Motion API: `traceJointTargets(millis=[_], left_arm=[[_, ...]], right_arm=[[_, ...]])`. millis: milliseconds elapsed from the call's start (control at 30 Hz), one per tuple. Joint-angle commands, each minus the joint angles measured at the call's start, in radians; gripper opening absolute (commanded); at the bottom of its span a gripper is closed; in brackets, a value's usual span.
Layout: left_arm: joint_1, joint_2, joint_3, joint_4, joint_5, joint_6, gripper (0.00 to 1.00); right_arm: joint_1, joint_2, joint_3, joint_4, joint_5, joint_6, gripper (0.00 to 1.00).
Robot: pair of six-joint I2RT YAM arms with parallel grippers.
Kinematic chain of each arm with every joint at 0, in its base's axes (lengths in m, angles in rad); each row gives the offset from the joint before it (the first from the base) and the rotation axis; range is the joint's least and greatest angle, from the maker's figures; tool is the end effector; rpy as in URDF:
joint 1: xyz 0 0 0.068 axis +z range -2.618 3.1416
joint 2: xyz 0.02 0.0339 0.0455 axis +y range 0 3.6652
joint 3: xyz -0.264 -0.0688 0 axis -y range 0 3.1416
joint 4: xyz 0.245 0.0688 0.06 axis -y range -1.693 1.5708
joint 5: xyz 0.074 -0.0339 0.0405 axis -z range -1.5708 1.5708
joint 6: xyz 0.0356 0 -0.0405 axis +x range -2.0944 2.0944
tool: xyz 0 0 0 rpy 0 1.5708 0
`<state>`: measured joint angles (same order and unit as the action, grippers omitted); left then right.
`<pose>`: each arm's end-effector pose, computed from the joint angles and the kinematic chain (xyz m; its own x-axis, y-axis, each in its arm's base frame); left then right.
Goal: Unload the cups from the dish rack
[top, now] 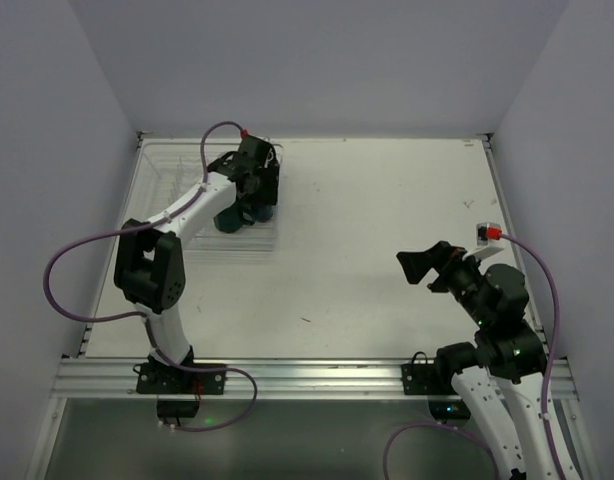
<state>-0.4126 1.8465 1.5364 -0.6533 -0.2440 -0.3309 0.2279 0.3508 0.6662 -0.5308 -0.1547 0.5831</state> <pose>0.3749 -0.1547 0.2608 -0.7968 0.0046 -0.6042 0.0042 1.0000 0.0022 0.0894 0.0264 0.3139 -0.3775 0.4709 -0.7973 -0.1941 0.8017 0.5654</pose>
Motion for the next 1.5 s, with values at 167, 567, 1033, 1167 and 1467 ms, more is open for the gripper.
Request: traceJointTargets(millis=[167, 567, 1033, 1167, 1467], left_arm=[[0.011, 0.054, 0.103, 0.035, 0.023, -0.007, 0.78], [0.012, 0.125, 0.136, 0.058, 0.009, -0.017, 0.77], [0.023, 0.178, 0.162, 0.078, -0.002, -0.023, 0.77], [0.026, 0.186, 0.160, 0.069, 0.012, -0.023, 0.77], [0.026, 0.171, 0.119, 0.080, 0.023, -0.020, 0.77]], right_arm=[[-0.004, -0.016, 0.009, 0.011, -0.031, 0.006, 0.99], [-0.002, -0.018, 0.010, 0.005, -0.023, -0.002, 0.99], [-0.002, -0.018, 0.004, 0.006, -0.017, -0.008, 0.99], [-0.002, -0.013, 0.007, 0.006, -0.019, -0.006, 0.99], [-0.004, -0.006, 0.009, 0.015, -0.029, -0.006, 0.99]])
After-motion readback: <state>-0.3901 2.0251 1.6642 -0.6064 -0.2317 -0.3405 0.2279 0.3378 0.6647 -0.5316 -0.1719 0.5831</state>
